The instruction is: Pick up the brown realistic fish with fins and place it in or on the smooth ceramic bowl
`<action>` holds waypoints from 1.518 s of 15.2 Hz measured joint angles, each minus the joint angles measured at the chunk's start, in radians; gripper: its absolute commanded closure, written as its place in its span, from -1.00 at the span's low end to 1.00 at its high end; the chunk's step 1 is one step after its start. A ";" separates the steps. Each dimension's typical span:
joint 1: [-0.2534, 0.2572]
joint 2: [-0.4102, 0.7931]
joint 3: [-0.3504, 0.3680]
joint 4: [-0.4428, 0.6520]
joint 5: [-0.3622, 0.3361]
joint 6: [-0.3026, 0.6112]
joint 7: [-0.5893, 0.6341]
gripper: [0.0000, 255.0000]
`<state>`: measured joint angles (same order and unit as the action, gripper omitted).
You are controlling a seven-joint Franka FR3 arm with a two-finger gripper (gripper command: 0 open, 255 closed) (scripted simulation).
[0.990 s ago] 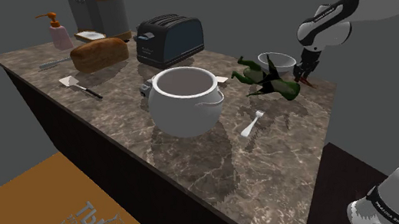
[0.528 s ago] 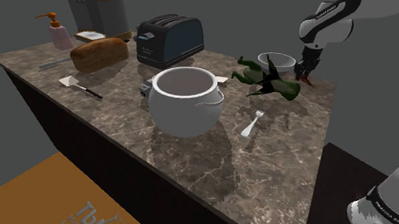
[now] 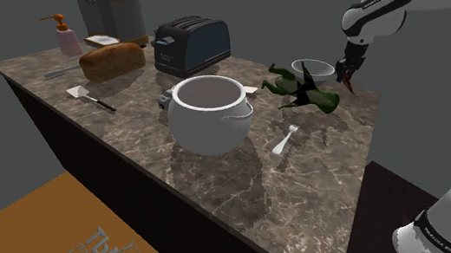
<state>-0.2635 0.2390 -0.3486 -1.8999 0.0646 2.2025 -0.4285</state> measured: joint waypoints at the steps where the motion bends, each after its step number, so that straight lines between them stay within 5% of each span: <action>1: -0.001 -0.004 -0.001 0.008 -0.002 -0.012 0.000 1.00; 20: 0.005 -0.074 -0.009 0.174 -0.033 -0.243 0.015 1.00; 23: 0.015 -0.011 0.004 0.269 -0.016 -0.279 0.040 1.00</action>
<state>-0.2486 0.2284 -0.3442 -1.6305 0.0487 1.9235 -0.3889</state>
